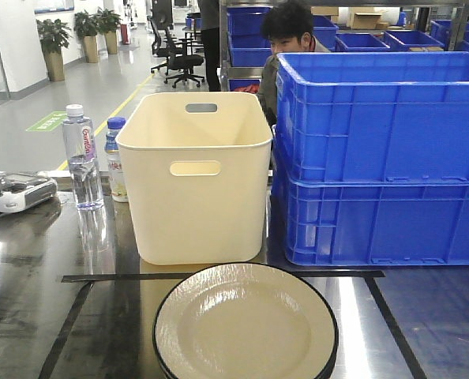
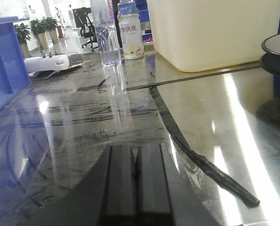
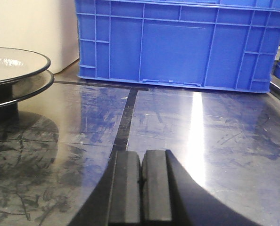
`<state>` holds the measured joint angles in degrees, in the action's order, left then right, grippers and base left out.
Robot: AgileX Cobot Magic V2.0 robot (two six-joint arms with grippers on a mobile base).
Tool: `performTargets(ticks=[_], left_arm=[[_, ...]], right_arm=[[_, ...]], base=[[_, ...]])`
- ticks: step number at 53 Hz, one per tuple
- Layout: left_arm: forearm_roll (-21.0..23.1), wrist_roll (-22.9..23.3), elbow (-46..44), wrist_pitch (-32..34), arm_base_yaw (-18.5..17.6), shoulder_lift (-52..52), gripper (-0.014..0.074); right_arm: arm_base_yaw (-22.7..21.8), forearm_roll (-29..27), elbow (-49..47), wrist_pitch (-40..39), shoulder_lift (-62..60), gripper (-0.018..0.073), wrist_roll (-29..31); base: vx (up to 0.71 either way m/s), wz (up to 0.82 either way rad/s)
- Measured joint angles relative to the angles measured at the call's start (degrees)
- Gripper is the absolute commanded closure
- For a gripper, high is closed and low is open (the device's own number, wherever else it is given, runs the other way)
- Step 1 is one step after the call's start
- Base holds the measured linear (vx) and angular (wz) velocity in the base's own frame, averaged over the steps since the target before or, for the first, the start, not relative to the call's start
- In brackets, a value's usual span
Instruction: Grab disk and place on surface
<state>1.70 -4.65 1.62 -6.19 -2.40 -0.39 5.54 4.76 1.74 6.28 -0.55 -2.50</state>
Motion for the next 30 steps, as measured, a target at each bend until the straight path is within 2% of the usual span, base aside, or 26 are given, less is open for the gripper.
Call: performTargets(ticks=[30], left_arm=[[0.00, 0.00, 0.00, 0.00, 0.00, 0.00, 0.0599]], right_arm=[[0.00, 0.05, 0.00, 0.00, 0.00, 0.0568, 0.00]], base=[[0.00, 0.00]])
